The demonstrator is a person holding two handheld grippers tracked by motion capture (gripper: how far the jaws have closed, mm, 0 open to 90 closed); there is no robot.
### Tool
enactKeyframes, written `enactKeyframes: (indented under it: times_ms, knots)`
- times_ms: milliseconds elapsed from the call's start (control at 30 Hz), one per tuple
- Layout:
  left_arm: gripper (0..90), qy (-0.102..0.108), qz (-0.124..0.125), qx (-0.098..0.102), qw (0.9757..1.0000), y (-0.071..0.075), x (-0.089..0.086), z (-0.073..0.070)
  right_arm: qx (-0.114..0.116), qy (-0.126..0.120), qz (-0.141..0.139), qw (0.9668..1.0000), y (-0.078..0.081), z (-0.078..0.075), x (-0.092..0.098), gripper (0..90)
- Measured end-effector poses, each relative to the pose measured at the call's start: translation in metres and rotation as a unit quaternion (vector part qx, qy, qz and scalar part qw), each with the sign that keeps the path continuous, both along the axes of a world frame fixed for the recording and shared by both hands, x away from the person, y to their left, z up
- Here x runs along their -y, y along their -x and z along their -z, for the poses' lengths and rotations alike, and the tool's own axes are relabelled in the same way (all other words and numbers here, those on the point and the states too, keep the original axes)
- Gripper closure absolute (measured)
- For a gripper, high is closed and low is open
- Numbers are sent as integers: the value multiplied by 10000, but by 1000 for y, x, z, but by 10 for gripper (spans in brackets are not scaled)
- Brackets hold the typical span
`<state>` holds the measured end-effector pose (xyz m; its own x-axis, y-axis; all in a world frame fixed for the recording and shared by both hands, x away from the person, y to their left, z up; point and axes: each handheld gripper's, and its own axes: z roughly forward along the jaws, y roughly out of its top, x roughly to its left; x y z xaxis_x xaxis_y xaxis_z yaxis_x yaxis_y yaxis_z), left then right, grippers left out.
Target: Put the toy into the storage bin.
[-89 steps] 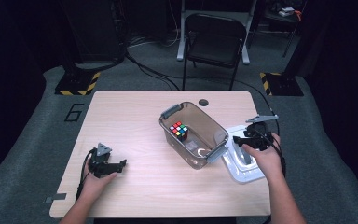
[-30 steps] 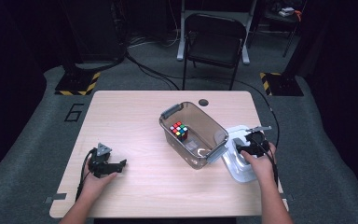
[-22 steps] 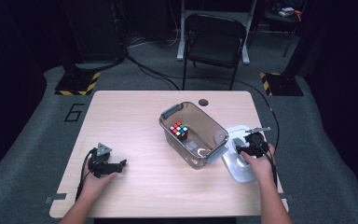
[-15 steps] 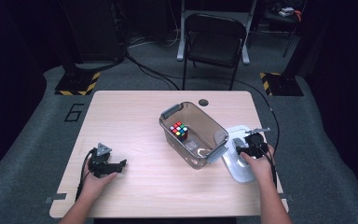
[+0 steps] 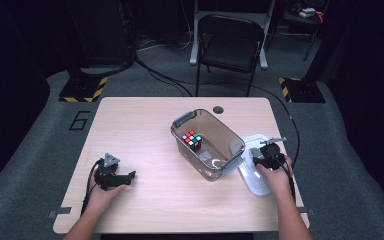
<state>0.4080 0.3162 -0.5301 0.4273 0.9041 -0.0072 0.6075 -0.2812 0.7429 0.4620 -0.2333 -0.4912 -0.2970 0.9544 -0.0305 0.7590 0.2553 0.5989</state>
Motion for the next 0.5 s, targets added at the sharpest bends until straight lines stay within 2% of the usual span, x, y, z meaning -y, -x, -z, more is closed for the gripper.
enactKeyframes:
  times_ms: [100, 500]
  knots:
    - [138, -1, -1, 1, 10000, 0, 0, 0, 33, 24, -70, 10000, 0, 0, -1, 656]
    - [138, -1, 4, 3, 10000, 0, 0, 0, 56, 75, -86, 9999, 1, -2, -3, 665]
